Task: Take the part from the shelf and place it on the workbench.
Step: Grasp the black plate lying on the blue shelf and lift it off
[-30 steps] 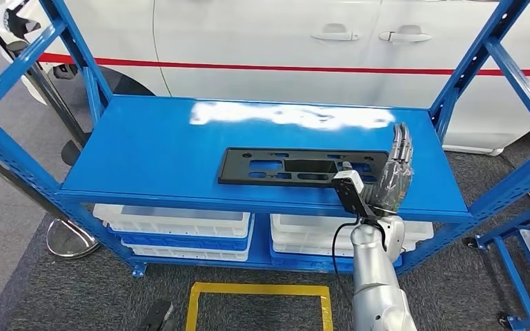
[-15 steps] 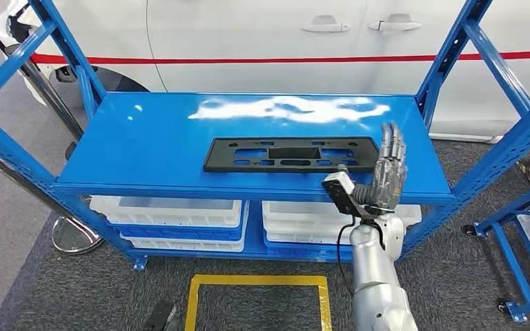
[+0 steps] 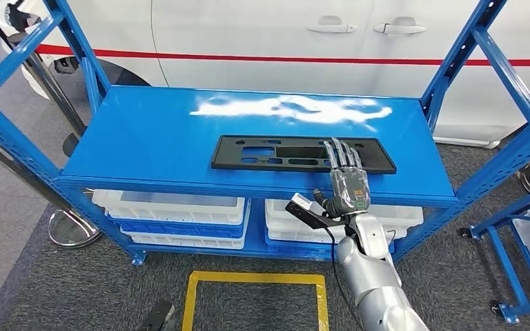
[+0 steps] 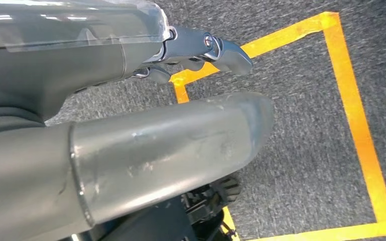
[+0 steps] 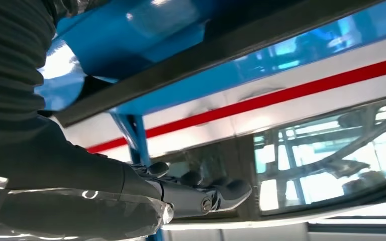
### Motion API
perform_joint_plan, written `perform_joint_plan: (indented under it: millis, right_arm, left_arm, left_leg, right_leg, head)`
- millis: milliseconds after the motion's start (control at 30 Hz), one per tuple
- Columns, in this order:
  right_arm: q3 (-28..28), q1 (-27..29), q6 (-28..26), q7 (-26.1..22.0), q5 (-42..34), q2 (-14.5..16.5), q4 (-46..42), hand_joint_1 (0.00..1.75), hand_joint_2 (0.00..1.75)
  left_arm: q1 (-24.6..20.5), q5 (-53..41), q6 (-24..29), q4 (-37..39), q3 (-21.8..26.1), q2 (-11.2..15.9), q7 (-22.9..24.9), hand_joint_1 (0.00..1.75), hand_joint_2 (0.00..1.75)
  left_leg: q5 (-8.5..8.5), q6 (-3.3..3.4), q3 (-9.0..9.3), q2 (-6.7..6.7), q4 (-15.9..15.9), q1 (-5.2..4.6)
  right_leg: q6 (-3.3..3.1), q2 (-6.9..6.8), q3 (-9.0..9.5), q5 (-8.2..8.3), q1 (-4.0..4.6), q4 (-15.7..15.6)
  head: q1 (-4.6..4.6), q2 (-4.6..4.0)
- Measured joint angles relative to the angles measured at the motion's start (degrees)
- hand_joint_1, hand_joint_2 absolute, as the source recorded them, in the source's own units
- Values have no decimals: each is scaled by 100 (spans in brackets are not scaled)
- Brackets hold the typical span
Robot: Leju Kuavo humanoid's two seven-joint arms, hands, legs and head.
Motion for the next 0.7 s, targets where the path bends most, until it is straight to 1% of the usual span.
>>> perform_joint_plan:
  millis: [33, 67, 100, 133, 167, 200, 233, 267, 300, 333, 367, 400, 433, 467, 500, 567, 600, 633, 667, 700]
  right_arm:
    - [93, -5, 0, 12, -11, -53, 53, 0, 175]
    - [164, 3, 0, 19, -16, -98, 104, 0, 175]
    - [212, 19, 0, 25, -19, -133, 145, 0, 175]
    - [251, 30, 0, 28, -20, -162, 181, 0, 175]
    - [281, 28, 0, 32, -21, -186, 208, 0, 175]
    - [304, 19, 0, 36, -22, -205, 227, 0, 175]
    - [322, 8, 0, 38, -25, -225, 242, 0, 175]
    - [339, -1, 0, 47, -33, -239, 256, 0, 175]
    - [357, 0, 0, 60, -47, -248, 267, 0, 175]
    - [379, 8, 0, 79, -70, -257, 276, 0, 175]
    - [408, 17, 0, 101, -100, -264, 282, 0, 175]
    - [439, 25, -1, 121, -130, -273, 280, 0, 175]
    - [470, 26, -1, 139, -161, -281, 273, 0, 175]
    - [501, 24, -2, 153, -188, -285, 263, 0, 175]
    - [528, 25, -2, 166, -211, -287, 252, 0, 175]
    - [572, 42, -2, 185, -247, -291, 235, 0, 175]
    - [590, 57, -2, 195, -259, -293, 231, 0, 175]
    - [607, 73, -2, 203, -267, -296, 225, 0, 175]
    - [619, 86, -2, 210, -276, -298, 215, 0, 175]
    - [627, 95, -2, 214, -291, -300, 199, 0, 175]
  left_arm:
    - [-3, 0, -3, 0, 1, 0, -5, 0, 0]
    - [-2, 0, -5, 0, 0, 0, -8, 0, 0]
    - [2, 0, -6, 0, 0, 0, -8, 0, 0]
    - [5, 0, -8, 0, 1, -1, -8, 0, 0]
    - [7, 0, -8, 0, 0, -2, -8, 0, 0]
    - [7, 0, -9, 0, 0, -3, -8, 0, 0]
    - [6, 0, -9, 0, 0, -4, -8, 0, 0]
    - [1, 0, -9, 0, -1, -5, -9, 0, 0]
    - [-3, 0, -10, 0, -1, -5, -14, 0, 0]
    - [-5, 0, -15, 0, 0, -5, -23, 0, 0]
    - [-7, -1, -26, 0, 0, -5, -39, 0, 0]
    - [-7, -3, -45, 0, 0, -5, -62, 0, 0]
    - [-6, -6, -67, 0, 0, -5, -87, 0, 0]
    - [-7, -9, -87, 0, -1, -5, -111, 0, 0]
    - [-7, -12, -102, 0, -2, -5, -130, 0, 0]
    - [-1, -19, -115, 0, -5, -5, -155, 0, 0]
    - [7, -24, -120, 1, -8, -6, -166, 0, 0]
    - [15, -30, -124, 1, -11, -6, -175, 0, 0]
    - [21, -36, -127, 1, -16, -7, -185, 0, 0]
    - [23, -41, -128, 1, -21, -7, -195, 0, 0]
  left_leg:
    - [5, 12, -5, 1, -6, 3]
    - [6, 19, -11, 2, -3, 4]
    - [4, 19, -14, 1, 2, 5]
    - [-1, 16, -15, 0, 12, 7]
    - [-9, 5, -13, -3, 27, 12]
    - [-25, -14, -11, -6, 50, 16]
    - [-43, -40, -16, -8, 74, 17]
    - [-61, -71, -29, -10, 107, 11]
    - [-72, -103, -45, -10, 131, 4]
    - [-74, -134, -60, -10, 140, -3]
    - [-72, -166, -68, -10, 146, -6]
    - [-78, -197, -76, -9, 143, 1]
    - [-118, -226, -94, -9, 184, 9]
    - [-212, -251, -151, -9, 318, 17]
    - [-364, -270, -264, -9, 572, 23]
    - [-705, -295, -607, -8, 1330, 25]
    - [-792, -298, -763, -8, 1649, 24]
    - [-776, -288, -839, -8, 1789, 22]
    - [-652, -263, -803, -8, 1698, 16]
    - [-453, -220, -660, -8, 1390, 5]
  right_leg:
    - [28, 1, -189, -177, -15, 370]
    - [51, 1, -379, -315, -37, 735]
    - [72, 0, -507, -354, -60, 967]
    - [90, -1, -549, -286, -84, 1014]
    - [102, -3, -469, -109, -108, 817]
    - [111, -5, -305, 124, -129, 454]
    - [112, -5, -131, 282, -140, 85]
    - [96, -1, 0, 394, -135, -214]
    - [73, 4, 64, 428, -124, -377]
    - [40, 10, 69, 402, -106, -414]
    - [1, 15, 54, 417, -92, -420]
    - [-39, 15, 52, 425, -96, -427]
    - [-80, 13, 55, 437, -100, -440]
    - [-121, 11, 59, 450, -108, -456]
    - [-154, 8, 63, 459, -113, -468]
    - [-202, 5, 59, 440, -92, -469]
    - [-217, 5, 62, 425, -76, -468]
    - [-229, 7, 71, 407, -59, -466]
    - [-232, 9, 90, 394, -41, -465]
    - [-232, 12, 119, 378, -24, -465]
  head:
    - [2, 0]
    - [1, 0]
    - [2, 0]
    - [1, 0]
    - [1, 0]
    - [1, 0]
    - [1, 0]
    - [-1, 0]
    - [-2, 0]
    - [-2, 0]
    - [-1, 0]
    - [0, 0]
    - [-1, 0]
    - [-2, 0]
    - [-3, 0]
    - [-4, 0]
    - [-2, 0]
    - [-3, 0]
    - [-3, 0]
    - [-3, 0]
